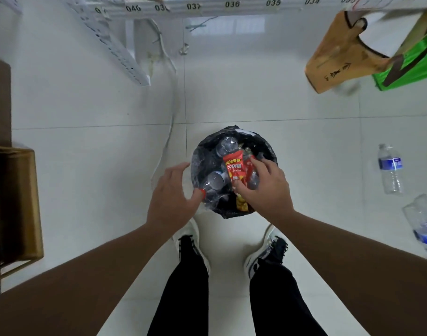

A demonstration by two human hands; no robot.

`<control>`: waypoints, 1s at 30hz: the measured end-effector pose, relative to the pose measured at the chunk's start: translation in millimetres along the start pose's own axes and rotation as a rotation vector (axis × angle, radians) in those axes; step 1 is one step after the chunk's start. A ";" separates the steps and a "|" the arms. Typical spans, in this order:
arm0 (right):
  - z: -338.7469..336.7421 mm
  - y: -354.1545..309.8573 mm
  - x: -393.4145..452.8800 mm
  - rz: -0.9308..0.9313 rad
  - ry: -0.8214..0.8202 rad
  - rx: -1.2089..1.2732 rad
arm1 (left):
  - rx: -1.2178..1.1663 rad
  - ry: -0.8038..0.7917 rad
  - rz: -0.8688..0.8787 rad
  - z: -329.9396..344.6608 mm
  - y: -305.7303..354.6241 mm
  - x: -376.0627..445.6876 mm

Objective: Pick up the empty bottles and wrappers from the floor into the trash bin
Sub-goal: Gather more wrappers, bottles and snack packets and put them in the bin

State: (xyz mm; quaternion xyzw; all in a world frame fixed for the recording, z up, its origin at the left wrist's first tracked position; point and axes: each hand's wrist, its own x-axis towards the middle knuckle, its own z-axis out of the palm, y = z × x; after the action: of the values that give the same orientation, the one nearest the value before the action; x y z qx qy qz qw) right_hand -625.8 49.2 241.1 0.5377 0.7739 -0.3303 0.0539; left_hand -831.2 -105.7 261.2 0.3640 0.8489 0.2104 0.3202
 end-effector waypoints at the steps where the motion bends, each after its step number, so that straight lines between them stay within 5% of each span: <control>1: -2.1 2.9 -3.4 -0.007 -0.008 0.001 | 0.008 -0.003 0.008 2.5 2.1 1.1; 9: -38.4 22.2 -41.6 0.084 -0.133 0.051 | 0.067 -0.111 0.008 -8.1 22.3 -5.9; 13: -60.2 41.1 -68.7 0.207 -0.197 0.321 | 0.093 -0.204 0.076 -23.3 40.8 -19.4; 30: -104.6 204.3 -243.8 0.623 0.070 0.531 | 0.336 -0.473 0.427 60.4 172.4 -59.8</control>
State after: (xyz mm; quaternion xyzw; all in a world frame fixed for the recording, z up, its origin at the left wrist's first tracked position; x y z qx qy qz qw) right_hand -318.7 -43.8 336.6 0.7526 0.4633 -0.4678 -0.0156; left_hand -674.1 -31.8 343.6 0.6193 0.6789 0.0397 0.3925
